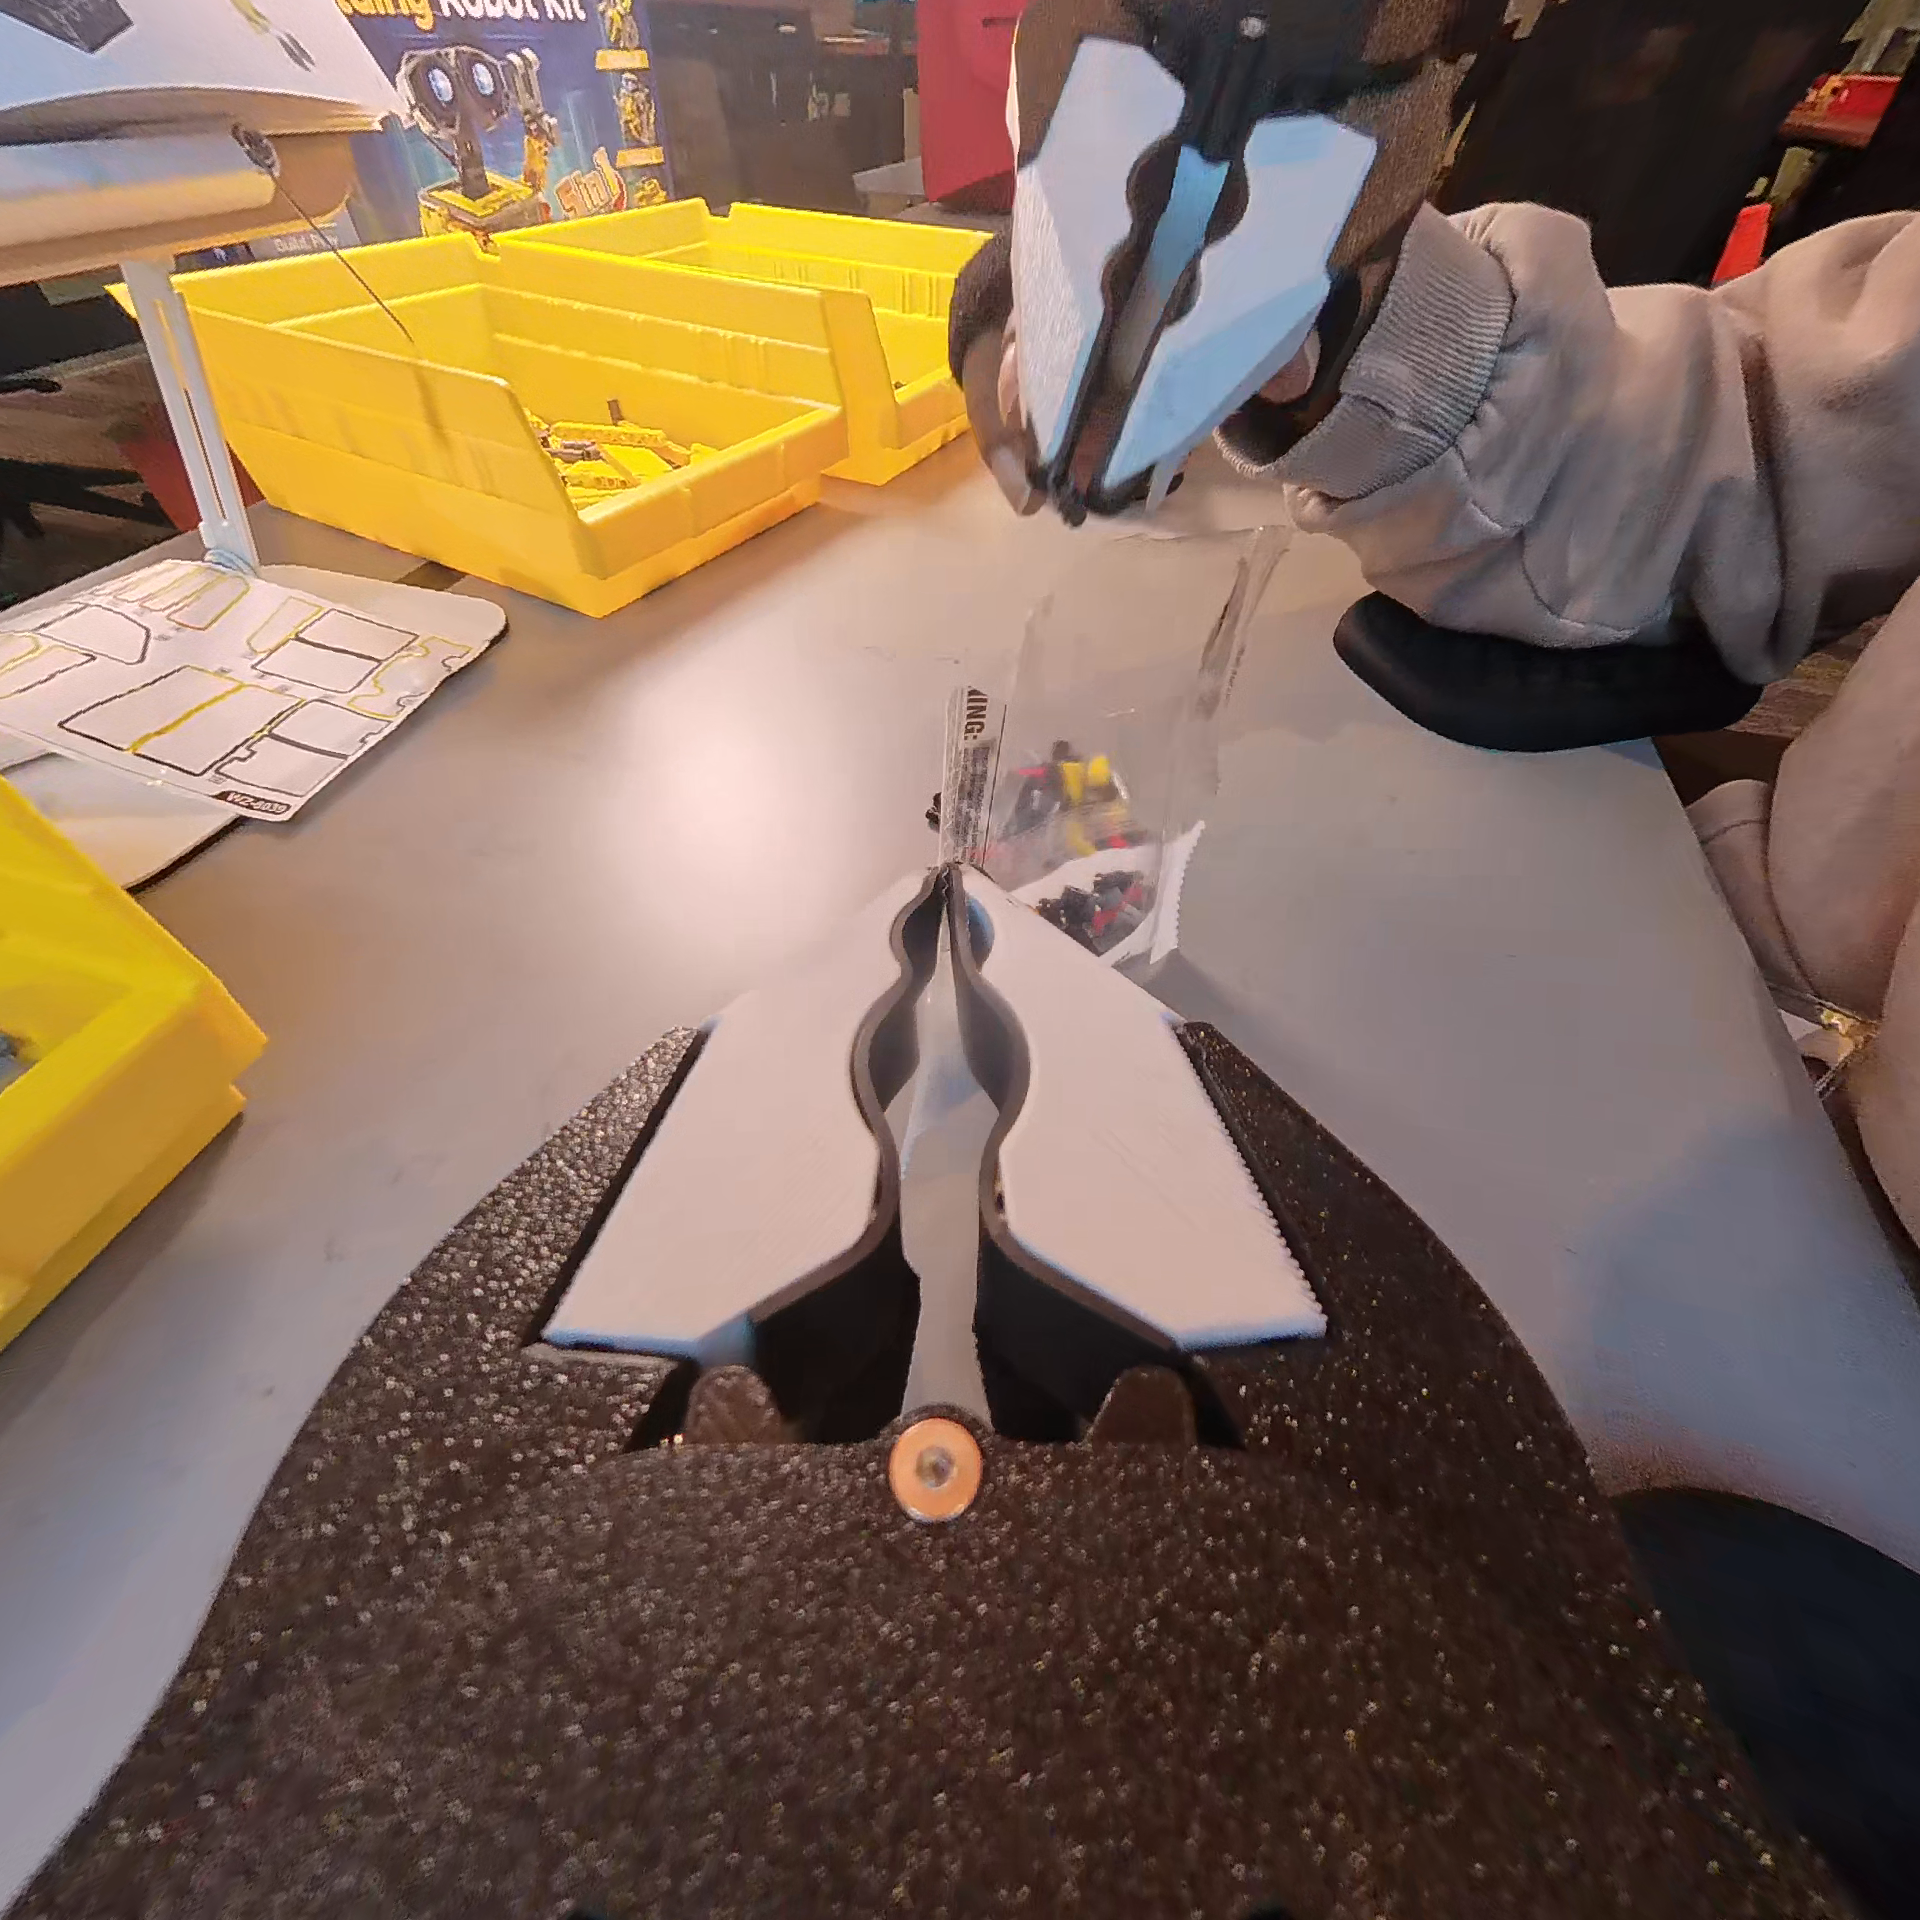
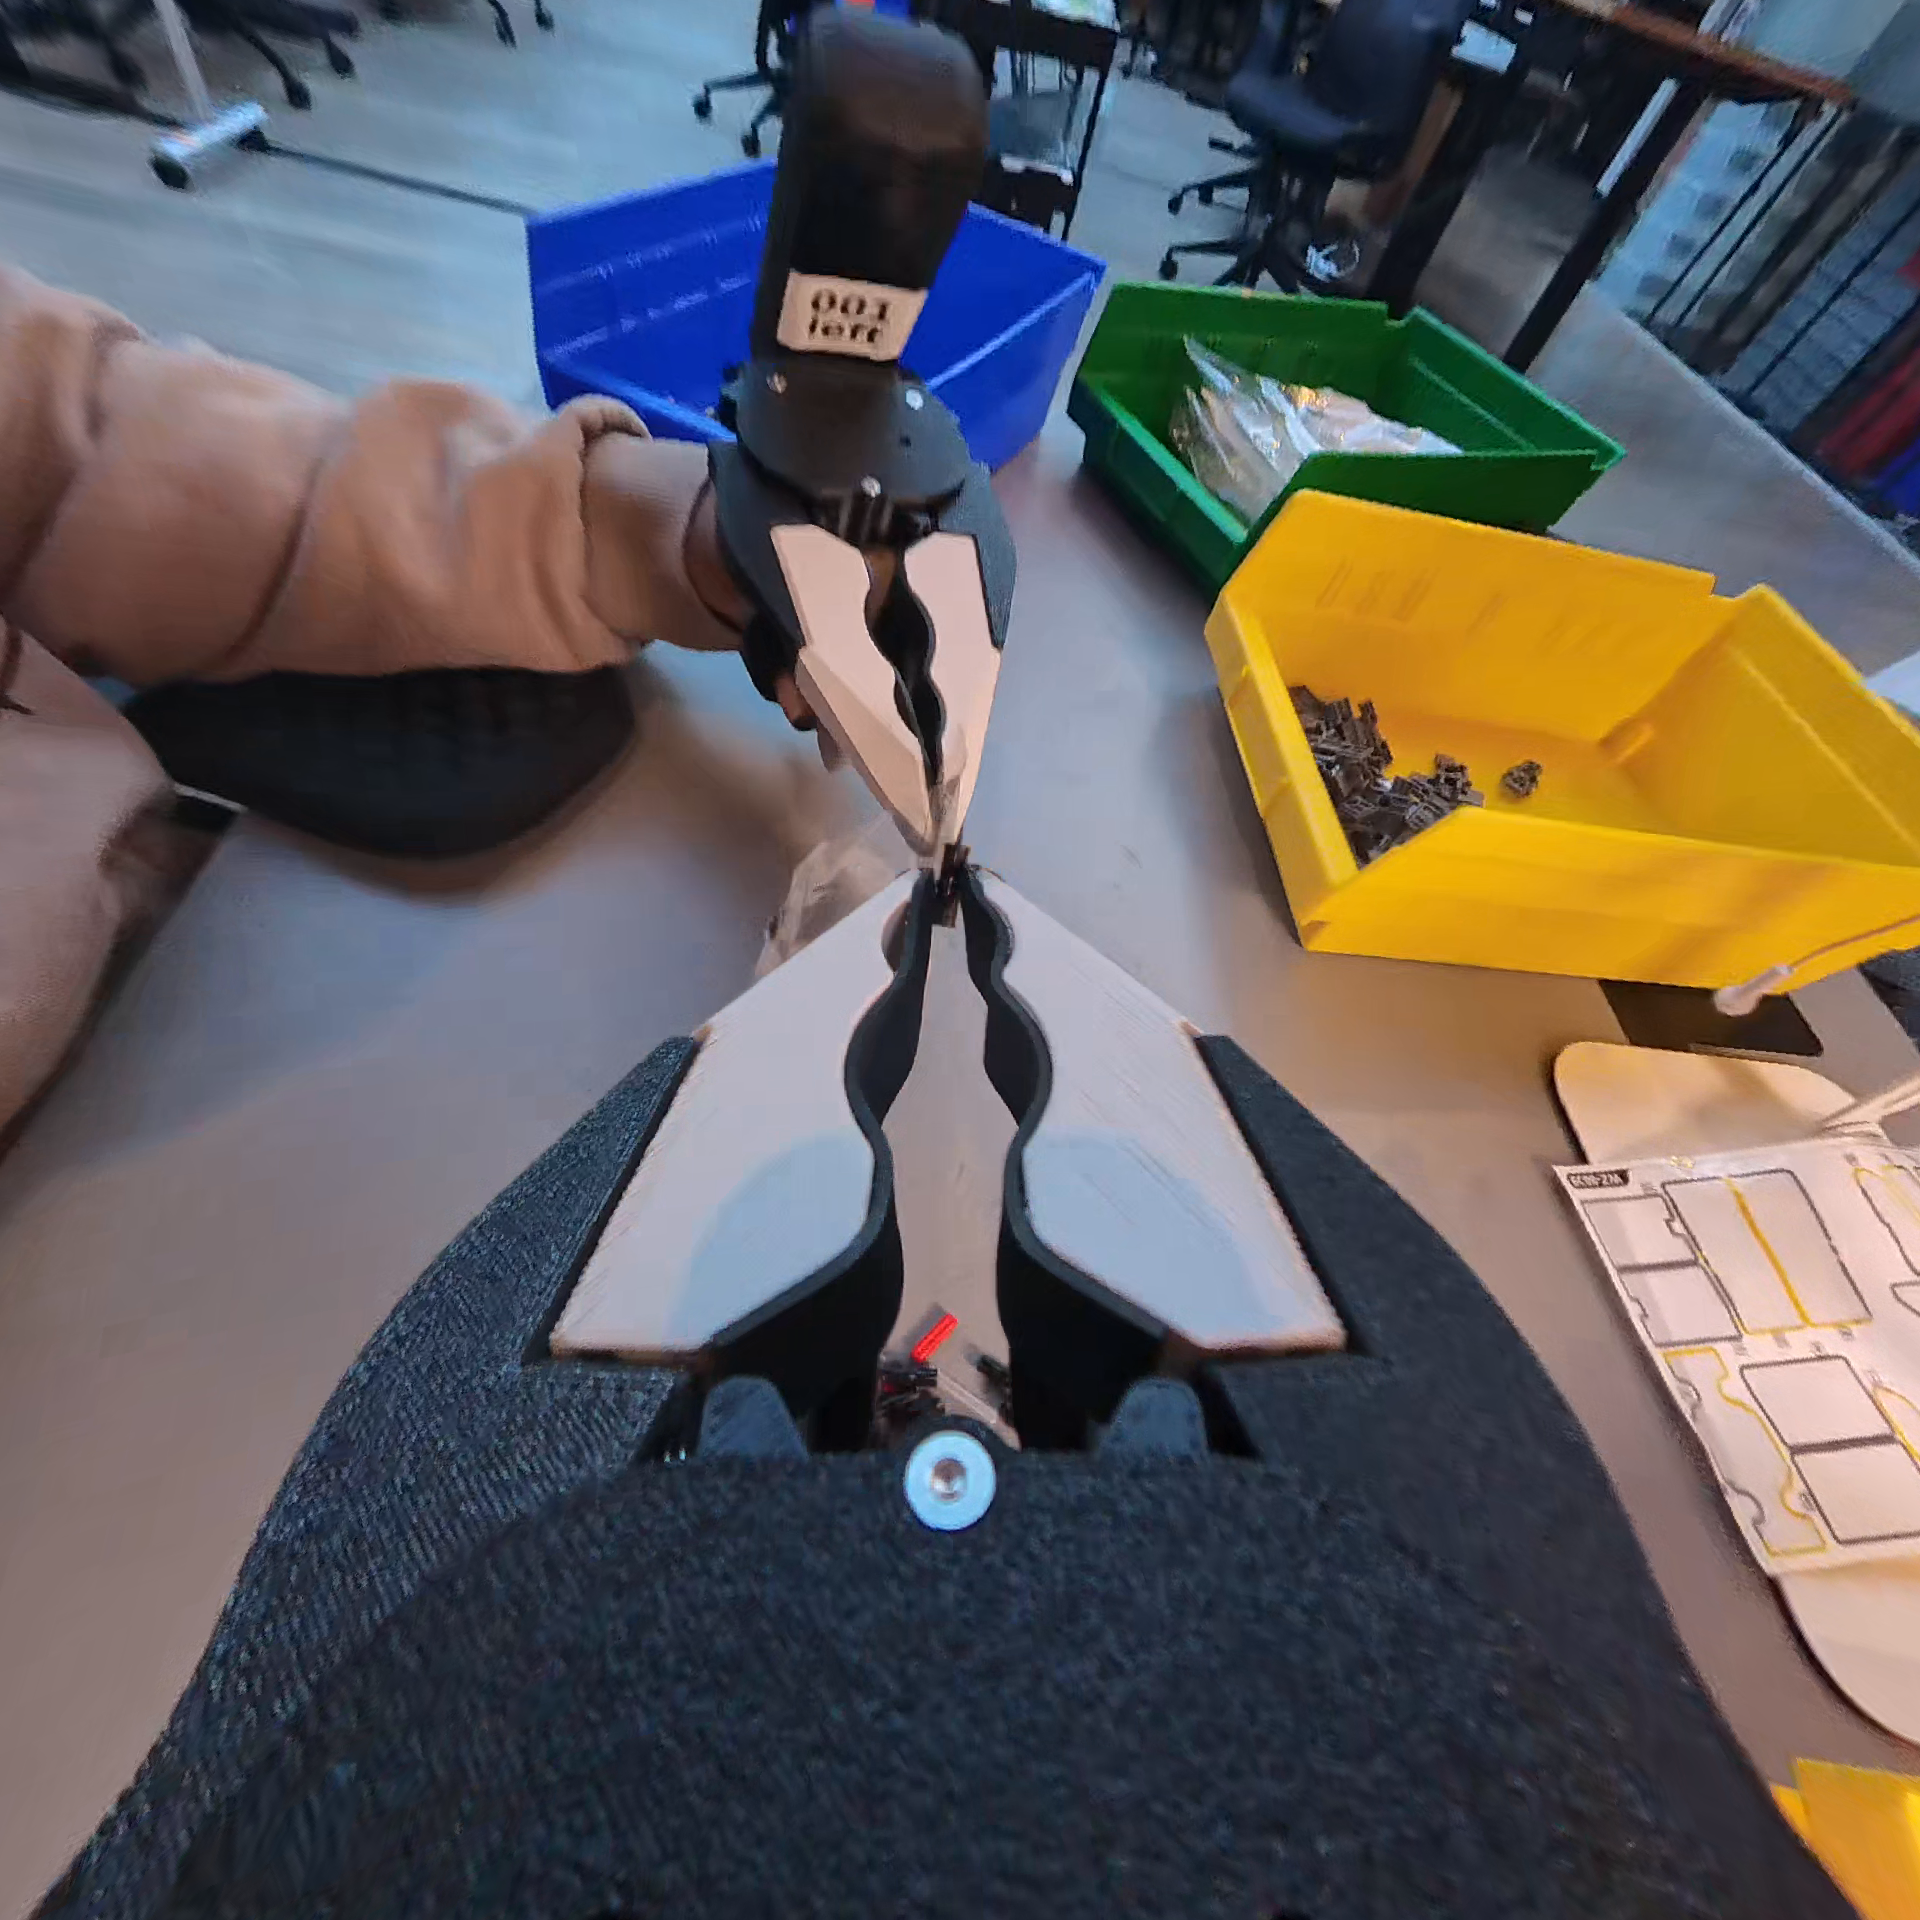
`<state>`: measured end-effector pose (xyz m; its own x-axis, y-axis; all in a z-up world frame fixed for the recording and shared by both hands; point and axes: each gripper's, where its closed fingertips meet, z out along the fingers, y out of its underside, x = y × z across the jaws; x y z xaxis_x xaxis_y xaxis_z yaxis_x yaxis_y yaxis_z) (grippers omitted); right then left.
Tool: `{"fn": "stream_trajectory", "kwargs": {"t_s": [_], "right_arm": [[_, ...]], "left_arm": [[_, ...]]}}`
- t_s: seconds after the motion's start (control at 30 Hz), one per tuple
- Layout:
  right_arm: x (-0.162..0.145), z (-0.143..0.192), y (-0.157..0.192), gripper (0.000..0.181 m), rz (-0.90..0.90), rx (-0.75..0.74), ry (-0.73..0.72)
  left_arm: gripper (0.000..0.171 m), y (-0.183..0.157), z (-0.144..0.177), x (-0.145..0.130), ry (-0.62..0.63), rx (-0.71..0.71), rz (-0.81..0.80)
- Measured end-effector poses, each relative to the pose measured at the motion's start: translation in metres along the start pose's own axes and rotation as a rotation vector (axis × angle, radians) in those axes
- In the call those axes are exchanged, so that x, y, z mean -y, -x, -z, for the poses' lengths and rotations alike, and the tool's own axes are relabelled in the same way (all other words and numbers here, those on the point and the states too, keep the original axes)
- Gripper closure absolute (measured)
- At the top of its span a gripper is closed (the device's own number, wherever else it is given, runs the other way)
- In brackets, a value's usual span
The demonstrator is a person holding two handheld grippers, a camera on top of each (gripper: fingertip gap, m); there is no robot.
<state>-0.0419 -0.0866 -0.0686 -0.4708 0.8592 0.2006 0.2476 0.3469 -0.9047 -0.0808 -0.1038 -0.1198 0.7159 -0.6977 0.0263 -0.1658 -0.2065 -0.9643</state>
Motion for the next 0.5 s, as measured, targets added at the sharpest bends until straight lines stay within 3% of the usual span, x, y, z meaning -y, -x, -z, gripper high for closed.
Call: {"fn": "stream_trajectory", "kwargs": {"t_s": [0.1,0.2,0.27,0.4,0.5], "right_arm": [[0.011,0.004,-0.001,0.163,-0.019,0.009,-0.069],[0.023,0.027,-0.013,0.163,-0.11,0.016,-0.149],[0.004,0.035,-0.023,0.163,-0.104,-0.009,-0.068],[-0.065,0.036,-0.044,0.163,-0.051,-0.086,0.198],[-0.095,0.024,-0.05,0.163,-0.103,-0.089,0.255]], "left_arm": [[0.171,0.003,0.003,0.001,-0.01,0.017,0.004],[0.171,0.009,0.008,0.002,-0.019,0.041,0.009],[0.171,0.013,0.013,0.002,-0.021,0.062,0.012],[0.171,0.022,0.023,0.003,-0.034,0.104,0.021],[0.171,0.026,0.031,0.004,-0.045,0.126,0.027]]}}
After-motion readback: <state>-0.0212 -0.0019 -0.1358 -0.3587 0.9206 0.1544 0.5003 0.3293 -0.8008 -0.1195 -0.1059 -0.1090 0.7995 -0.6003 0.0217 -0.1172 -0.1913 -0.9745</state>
